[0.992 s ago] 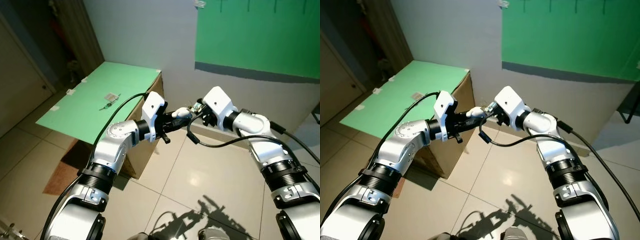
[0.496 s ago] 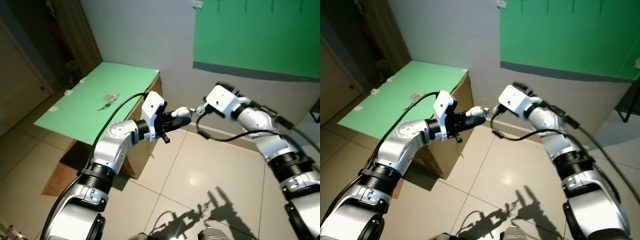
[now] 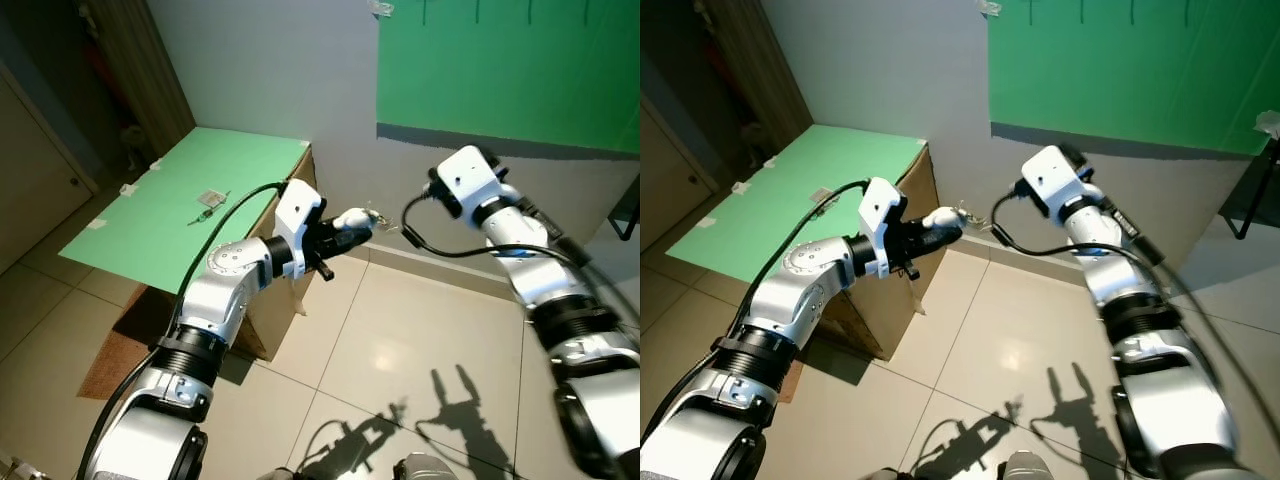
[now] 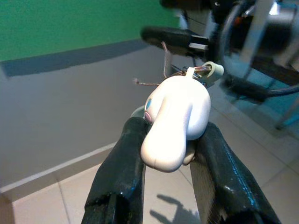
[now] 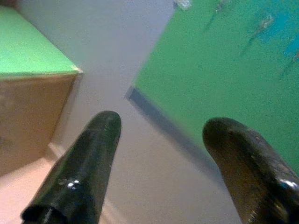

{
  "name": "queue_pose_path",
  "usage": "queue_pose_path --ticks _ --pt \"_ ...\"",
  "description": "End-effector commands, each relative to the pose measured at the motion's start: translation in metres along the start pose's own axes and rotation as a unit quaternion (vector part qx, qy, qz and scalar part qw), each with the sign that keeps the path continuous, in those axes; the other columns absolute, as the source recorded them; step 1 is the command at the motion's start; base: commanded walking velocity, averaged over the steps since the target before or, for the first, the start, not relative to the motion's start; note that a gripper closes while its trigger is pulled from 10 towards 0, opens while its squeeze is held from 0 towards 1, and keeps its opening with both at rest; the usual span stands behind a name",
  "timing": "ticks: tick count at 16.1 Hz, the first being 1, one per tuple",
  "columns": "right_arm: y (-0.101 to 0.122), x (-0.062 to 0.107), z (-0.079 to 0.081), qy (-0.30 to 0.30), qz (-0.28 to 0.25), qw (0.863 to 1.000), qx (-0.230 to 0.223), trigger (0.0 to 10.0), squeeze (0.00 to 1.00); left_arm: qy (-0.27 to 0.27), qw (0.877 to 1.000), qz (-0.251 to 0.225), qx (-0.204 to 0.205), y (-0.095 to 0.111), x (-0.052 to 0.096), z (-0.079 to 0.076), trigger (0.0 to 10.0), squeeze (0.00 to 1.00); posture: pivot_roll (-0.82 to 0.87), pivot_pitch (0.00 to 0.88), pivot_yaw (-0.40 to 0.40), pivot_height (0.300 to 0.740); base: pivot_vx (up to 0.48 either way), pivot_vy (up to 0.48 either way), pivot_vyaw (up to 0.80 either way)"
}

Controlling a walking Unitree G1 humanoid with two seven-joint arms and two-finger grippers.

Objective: Hang keys on a hook

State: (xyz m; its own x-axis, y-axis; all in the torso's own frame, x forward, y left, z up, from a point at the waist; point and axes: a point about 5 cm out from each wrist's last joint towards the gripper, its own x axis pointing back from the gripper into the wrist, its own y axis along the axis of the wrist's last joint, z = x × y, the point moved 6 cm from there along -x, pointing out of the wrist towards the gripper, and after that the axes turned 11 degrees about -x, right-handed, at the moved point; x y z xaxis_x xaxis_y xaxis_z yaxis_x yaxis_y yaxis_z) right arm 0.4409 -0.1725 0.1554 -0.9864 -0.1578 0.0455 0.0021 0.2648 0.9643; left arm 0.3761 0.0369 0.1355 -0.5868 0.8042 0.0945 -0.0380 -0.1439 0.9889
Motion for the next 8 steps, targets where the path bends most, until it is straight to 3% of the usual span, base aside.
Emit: queue_pose_path --ticks 1,2,3,4,5,6,8 --pt "-0.001 -0.001 0.002 0.001 0.009 0.996 -0.088 10.0 0.0 0.046 0.999 0.006 0.001 0.001 0.005 0.019 0.0 0.0 -0.25 0.021 0.144 0.74 0.0 0.0 0.0" --pt "-0.003 -0.002 0.004 -0.007 0.011 0.986 -0.164 10.0 0.0 0.073 0.997 0.008 0.006 0.0 0.006 0.027 0.0 0.0 -0.26 0.019 0.145 0.74 0.0 0.0 0.0" --pt "-0.006 -0.001 0.006 -0.013 0.014 0.979 -0.202 10.0 0.0 0.102 0.995 0.008 0.012 -0.001 0.007 0.034 0.0 0.0 -0.25 0.017 0.146 0.74 0.0 0.0 0.0" --pt "-0.014 0.001 0.016 -0.019 0.016 0.968 -0.25 10.0 0.0 0.178 0.983 -0.001 0.033 -0.001 0.014 0.053 0.0 0.0 -0.25 0.014 0.151 0.74 0.0 0.0 0.0" --pt "-0.019 0.004 0.022 -0.024 0.016 0.963 -0.268 10.0 0.0 0.23 0.972 -0.007 0.053 -0.002 0.021 0.066 0.0 0.0 -0.25 0.01 0.154 0.74 0.0 0.0 0.0" --pt "-0.025 0.006 0.026 -0.029 0.02 0.96 -0.279 10.0 0.0 0.265 0.963 -0.001 0.043 -0.006 0.029 0.073 0.0 0.0 -0.25 0.008 0.159 0.74 0.0 0.0 0.0" --pt "-0.033 0.012 0.033 -0.02 0.021 0.967 -0.254 10.0 0.0 0.301 0.953 0.018 0.034 -0.022 0.045 0.076 0.0 0.0 -0.24 0.004 0.167 0.74 0.0 0.0 0.0"
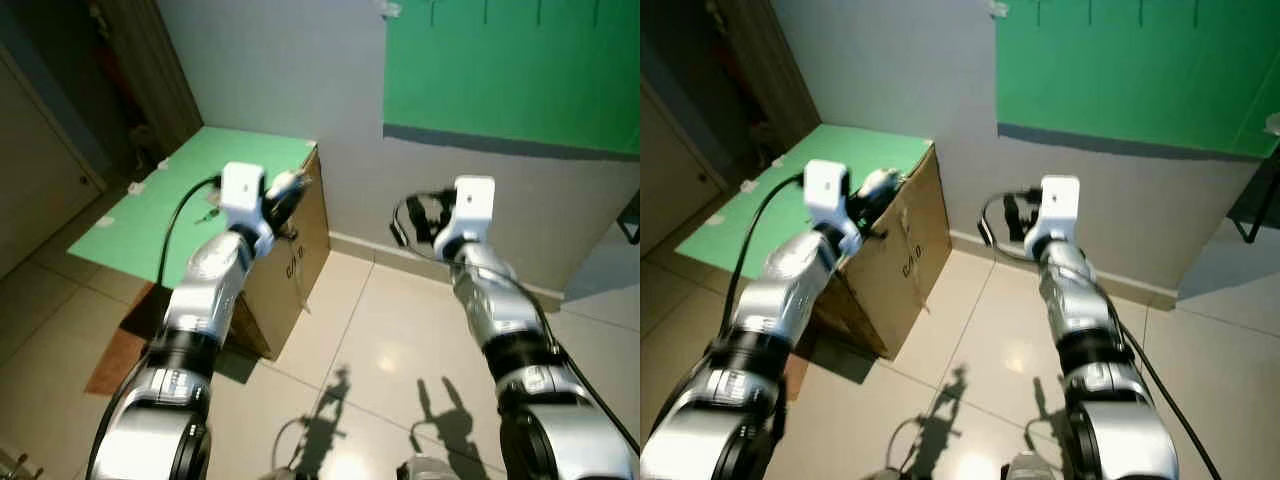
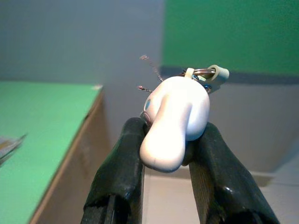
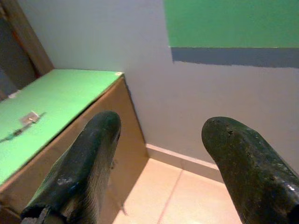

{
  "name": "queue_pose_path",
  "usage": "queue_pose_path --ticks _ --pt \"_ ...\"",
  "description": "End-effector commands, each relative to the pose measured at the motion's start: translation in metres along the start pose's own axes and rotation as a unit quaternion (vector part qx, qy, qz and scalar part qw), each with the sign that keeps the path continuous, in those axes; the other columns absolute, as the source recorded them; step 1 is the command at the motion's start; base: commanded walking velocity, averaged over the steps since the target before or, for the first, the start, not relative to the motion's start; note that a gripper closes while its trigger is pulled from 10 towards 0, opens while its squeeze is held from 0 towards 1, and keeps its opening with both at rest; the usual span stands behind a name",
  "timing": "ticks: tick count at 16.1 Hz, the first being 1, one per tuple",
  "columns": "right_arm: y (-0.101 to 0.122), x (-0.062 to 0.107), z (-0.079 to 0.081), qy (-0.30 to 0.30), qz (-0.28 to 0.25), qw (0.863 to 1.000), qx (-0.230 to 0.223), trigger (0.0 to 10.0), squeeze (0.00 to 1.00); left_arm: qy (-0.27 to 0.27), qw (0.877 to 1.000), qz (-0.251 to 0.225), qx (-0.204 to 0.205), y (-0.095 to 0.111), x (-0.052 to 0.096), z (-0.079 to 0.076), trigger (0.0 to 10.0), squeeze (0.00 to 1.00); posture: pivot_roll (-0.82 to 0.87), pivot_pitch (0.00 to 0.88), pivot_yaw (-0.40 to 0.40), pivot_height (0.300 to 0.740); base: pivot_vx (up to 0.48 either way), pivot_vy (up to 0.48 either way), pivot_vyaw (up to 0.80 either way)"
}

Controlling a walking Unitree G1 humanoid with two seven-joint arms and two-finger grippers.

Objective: Hang keys on a hook

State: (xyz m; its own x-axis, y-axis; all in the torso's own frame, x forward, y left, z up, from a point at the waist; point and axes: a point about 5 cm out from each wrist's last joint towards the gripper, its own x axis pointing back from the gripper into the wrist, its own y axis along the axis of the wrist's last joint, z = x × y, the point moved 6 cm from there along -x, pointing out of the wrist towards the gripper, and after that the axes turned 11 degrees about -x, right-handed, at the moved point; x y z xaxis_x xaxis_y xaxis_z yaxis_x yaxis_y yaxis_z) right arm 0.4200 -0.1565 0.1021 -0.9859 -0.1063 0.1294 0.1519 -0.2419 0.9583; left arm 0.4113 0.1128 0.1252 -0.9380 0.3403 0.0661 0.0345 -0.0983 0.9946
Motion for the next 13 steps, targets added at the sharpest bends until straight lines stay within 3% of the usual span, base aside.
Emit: queue_pose_path --ticks 1,3,5,6,9,11,13 --pt "0.004 0.002 0.005 0.012 -0.014 1.0 0.02 10.0 0.0 0.046 0.999 0.012 -0.024 -0.013 0.011 0.017 0.0 0.0 -0.23 0.005 0.168 0.74 0.0 0.0 0.0" --pt "-0.001 0.013 0.002 0.025 -0.037 0.998 0.033 10.0 0.0 0.097 0.992 -0.003 -0.083 -0.023 0.035 0.026 0.0 0.0 -0.22 0.005 0.167 0.74 0.0 0.0 0.0" --pt "-0.007 0.033 0.001 0.051 -0.075 0.994 0.053 10.0 0.0 0.122 0.986 -0.028 -0.11 -0.033 0.06 0.031 0.0 0.0 -0.22 0.013 0.168 0.74 0.0 0.0 0.0" --pt "-0.008 0.037 0.0 0.053 -0.08 0.994 0.056 10.0 0.0 0.12 0.985 -0.029 -0.119 -0.035 0.063 0.029 0.0 0.0 -0.22 0.016 0.168 0.74 0.0 0.0 0.0" --pt "-0.047 0.076 -0.007 0.042 -0.073 0.995 0.058 10.0 0.0 0.046 0.996 -0.005 -0.077 -0.071 0.095 -0.004 0.0 0.0 -0.23 0.035 0.169 0.74 0.0 0.0 0.0" --pt "-0.066 0.086 -0.002 0.031 -0.056 0.997 0.041 10.0 0.0 0.077 0.996 0.0 -0.044 -0.073 0.099 0.004 0.0 0.0 -0.23 0.04 0.168 0.74 0.0 0.0 0.0" --pt "-0.056 0.076 0.005 0.029 -0.069 0.996 0.047 10.0 0.0 0.084 0.995 -0.011 -0.054 -0.061 0.085 0.008 0.0 0.0 -0.23 0.039 0.17 0.74 0.0 0.0 0.0"
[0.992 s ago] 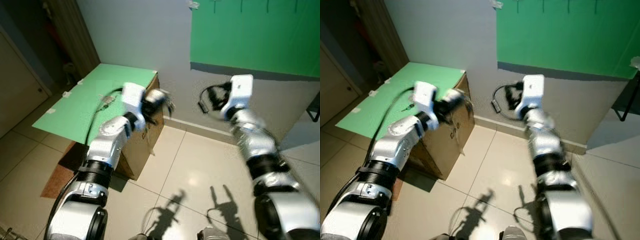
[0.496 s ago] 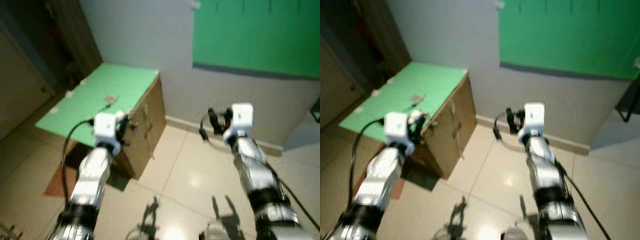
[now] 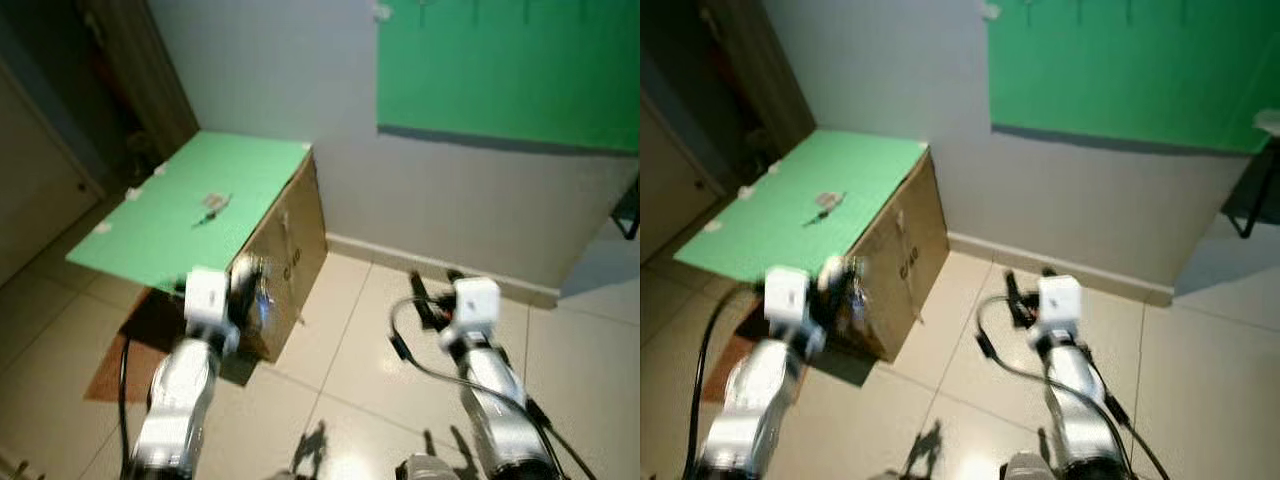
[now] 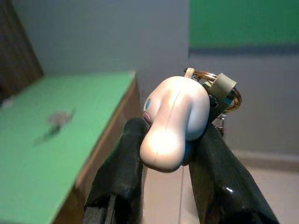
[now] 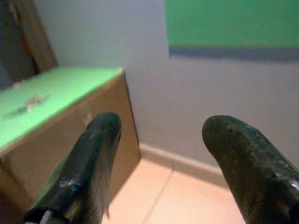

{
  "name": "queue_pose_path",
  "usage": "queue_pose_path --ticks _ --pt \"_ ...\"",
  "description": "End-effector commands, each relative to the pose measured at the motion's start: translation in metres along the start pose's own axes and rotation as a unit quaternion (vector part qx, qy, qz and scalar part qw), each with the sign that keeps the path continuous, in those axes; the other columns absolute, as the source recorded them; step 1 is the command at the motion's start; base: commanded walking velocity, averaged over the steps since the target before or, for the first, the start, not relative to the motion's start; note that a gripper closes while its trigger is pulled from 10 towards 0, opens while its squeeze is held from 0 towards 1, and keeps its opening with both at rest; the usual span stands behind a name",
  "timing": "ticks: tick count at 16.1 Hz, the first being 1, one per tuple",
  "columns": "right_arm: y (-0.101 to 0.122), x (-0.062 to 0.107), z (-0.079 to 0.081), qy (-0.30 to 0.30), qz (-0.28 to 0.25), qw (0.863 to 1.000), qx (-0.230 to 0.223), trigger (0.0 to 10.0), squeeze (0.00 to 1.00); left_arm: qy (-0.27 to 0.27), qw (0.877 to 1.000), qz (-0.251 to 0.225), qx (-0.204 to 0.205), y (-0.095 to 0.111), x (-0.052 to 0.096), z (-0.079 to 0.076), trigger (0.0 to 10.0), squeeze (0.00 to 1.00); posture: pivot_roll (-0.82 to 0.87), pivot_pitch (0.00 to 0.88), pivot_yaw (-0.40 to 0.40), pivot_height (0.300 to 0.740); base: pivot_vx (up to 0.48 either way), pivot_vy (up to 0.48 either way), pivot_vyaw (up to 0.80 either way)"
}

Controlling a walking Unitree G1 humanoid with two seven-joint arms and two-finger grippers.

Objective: Hang keys on a hook

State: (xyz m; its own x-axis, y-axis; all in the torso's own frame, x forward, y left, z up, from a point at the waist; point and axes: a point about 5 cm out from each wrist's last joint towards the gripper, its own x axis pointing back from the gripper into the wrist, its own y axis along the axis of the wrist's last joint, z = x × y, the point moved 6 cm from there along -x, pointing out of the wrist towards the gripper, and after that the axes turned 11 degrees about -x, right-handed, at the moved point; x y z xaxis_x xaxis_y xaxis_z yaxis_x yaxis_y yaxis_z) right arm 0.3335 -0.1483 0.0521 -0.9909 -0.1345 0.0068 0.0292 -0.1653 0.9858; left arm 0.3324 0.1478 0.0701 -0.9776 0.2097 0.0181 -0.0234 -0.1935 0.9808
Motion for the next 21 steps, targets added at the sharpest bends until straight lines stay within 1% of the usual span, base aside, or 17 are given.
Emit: queue_pose_path --ticks 1,3,4,5,7,10,12,14,16,18,21 --pt "0.009 -0.005 0.003 0.001 -0.014 1.0 -0.003 10.0 0.0 0.012 1.0 0.002 -0.001 0.001 0.0 0.007 0.0 0.0 -0.23 0.039 0.17 0.74 0.0 0.0 0.0" --pt "0.021 -0.018 0.001 -0.002 -0.022 1.0 0.013 10.0 0.0 -0.003 1.0 -0.014 -0.016 0.015 -0.013 0.005 0.0 0.0 -0.23 0.031 0.173 0.74 0.0 0.0 0.0" --pt "0.022 -0.021 0.001 -0.002 -0.019 1.0 0.021 10.0 0.0 -0.008 1.0 -0.016 -0.021 0.017 -0.016 0.004 0.0 0.0 -0.24 0.029 0.172 0.74 0.0 0.0 -0.43" --pt "0.021 -0.023 0.002 -0.001 -0.017 1.0 0.017 10.0 0.0 -0.01 1.0 -0.016 -0.023 0.018 -0.017 0.003 0.0 0.0 -0.24 0.029 0.172 0.74 0.0 0.0 -0.74" --pt "0.026 -0.028 0.007 0.008 -0.021 1.0 0.019 10.0 0.0 -0.014 0.999 -0.017 -0.03 0.02 -0.023 0.002 0.0 0.0 -0.24 0.027 0.17 0.74 0.0 0.0 -0.8" --pt "0.025 -0.03 0.008 0.011 -0.017 1.0 0.019 10.0 0.0 -0.02 0.999 -0.018 -0.036 0.022 -0.027 0.0 0.0 0.0 -0.24 0.025 0.166 0.74 0.0 0.0 -0.8" --pt "0.023 -0.031 0.008 0.012 -0.011 1.0 0.025 10.0 0.0 -0.031 0.999 -0.018 -0.037 0.023 -0.031 -0.006 0.0 0.0 -0.24 0.026 0.161 0.74 0.0 0.0 -0.78" --pt "0.023 -0.031 0.009 0.013 -0.01 1.0 0.025 10.0 0.0 -0.033 0.999 -0.018 -0.038 0.023 -0.032 -0.007 0.0 0.0 -0.24 0.026 0.161 0.74 0.0 0.0 -0.77" --pt "0.022 -0.031 0.009 0.013 -0.009 1.0 0.024 10.0 0.0 -0.045 0.998 -0.018 -0.048 0.024 -0.033 -0.011 0.0 0.0 -0.24 0.025 0.164 0.74 0.0 0.0 -0.77" --pt "0.021 -0.031 0.009 0.014 -0.008 1.0 0.023 10.0 0.0 -0.049 0.997 -0.023 -0.05 0.027 -0.036 -0.011 0.0 0.0 -0.24 0.025 0.166 0.74 0.0 0.0 -0.77" --pt "0.02 -0.03 0.013 0.019 -0.007 0.999 0.025 10.0 0.0 -0.057 0.997 -0.036 -0.045 0.037 -0.041 -0.014 0.0 0.0 -0.25 0.026 0.171 0.74 0.398 0.0 -0.77"
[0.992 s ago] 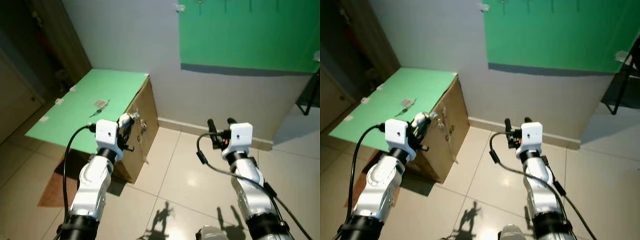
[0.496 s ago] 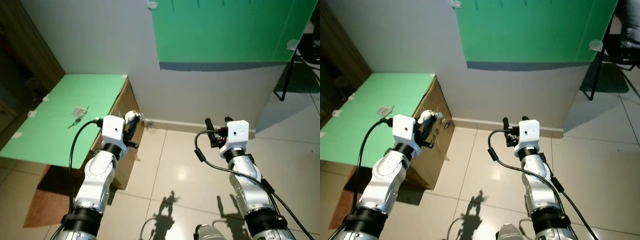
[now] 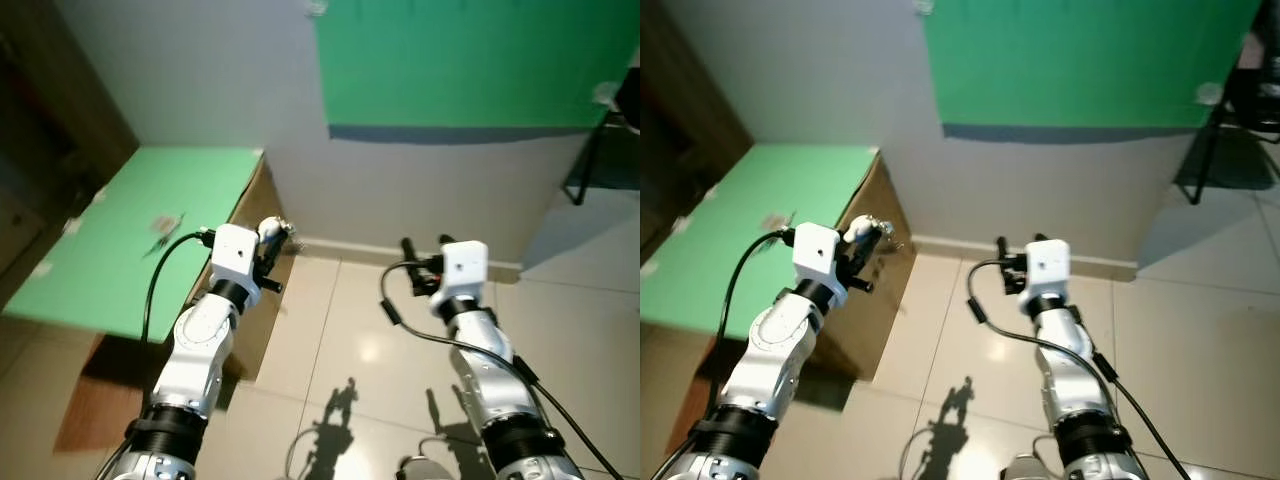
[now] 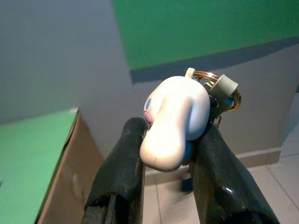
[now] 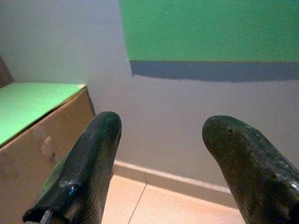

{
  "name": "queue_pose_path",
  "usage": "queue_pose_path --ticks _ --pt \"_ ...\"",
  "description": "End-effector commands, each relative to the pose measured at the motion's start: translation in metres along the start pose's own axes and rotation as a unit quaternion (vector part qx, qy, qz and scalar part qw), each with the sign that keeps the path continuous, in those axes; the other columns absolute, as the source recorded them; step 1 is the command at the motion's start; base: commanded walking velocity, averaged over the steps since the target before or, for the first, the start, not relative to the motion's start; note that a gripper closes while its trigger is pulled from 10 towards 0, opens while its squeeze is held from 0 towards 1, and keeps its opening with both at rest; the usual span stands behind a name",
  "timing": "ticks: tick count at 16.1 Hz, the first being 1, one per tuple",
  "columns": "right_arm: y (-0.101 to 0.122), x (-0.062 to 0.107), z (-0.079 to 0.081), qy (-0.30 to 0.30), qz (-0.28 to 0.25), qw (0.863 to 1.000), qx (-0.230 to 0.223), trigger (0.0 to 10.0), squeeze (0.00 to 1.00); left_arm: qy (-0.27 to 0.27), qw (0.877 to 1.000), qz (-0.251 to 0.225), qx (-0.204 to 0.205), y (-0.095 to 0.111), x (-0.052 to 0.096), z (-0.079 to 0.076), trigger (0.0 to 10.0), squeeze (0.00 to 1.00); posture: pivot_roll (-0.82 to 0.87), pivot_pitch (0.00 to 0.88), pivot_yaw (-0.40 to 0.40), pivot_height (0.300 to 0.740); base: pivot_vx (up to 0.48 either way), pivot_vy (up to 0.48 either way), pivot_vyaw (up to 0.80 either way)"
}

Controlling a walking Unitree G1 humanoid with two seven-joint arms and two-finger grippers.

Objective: Hang keys on a hook

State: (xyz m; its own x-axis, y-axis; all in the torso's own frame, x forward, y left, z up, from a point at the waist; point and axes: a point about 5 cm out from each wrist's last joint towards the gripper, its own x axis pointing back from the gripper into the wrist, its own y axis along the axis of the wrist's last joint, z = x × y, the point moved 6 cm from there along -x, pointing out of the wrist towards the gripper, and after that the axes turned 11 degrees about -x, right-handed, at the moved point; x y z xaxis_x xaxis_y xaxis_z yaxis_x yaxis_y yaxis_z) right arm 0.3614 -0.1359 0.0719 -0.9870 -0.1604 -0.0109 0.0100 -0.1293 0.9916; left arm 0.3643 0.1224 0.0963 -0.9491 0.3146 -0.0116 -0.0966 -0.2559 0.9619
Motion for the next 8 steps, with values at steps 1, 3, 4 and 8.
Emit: queue_pose_path --ticks 1,3,4,8 --pt "0.0008 -0.0009 0.0013 0.005 0.001 1.0 0.006 10.0 0.0 -0.01 1.0 -0.01 -0.008 0.0086 -0.006 -0.0013 0.0 0.0 -0.25 0.026 0.171 0.74 0.458 0.0 -0.77" --pt "-0.0001 -0.001 0.0009 0.004 0.002 1.0 0.007 10.0 0.0 -0.014 1.0 -0.012 -0.009 0.0097 -0.0068 -0.0026 0.0 0.0 -0.24 0.026 0.172 0.74 0.476 0.0 -0.77" --pt "-0.0006 -0.001 0.0009 0.004 0.003 1.0 0.008 10.0 0.0 -0.017 1.0 -0.014 -0.01 0.0105 -0.0071 -0.0036 0.0 0.0 -0.24 0.025 0.171 0.74 0.48 0.0 -0.77" --pt "-0.0009 -0.0019 0.0026 0.011 0.005 1.0 0.009 10.0 0.0 -0.014 1.0 -0.01 -0.001 0.0096 -0.0083 -0.0041 0.0 0.0 -0.25 0.021 0.168 0.74 0.24 0.0 -0.78"
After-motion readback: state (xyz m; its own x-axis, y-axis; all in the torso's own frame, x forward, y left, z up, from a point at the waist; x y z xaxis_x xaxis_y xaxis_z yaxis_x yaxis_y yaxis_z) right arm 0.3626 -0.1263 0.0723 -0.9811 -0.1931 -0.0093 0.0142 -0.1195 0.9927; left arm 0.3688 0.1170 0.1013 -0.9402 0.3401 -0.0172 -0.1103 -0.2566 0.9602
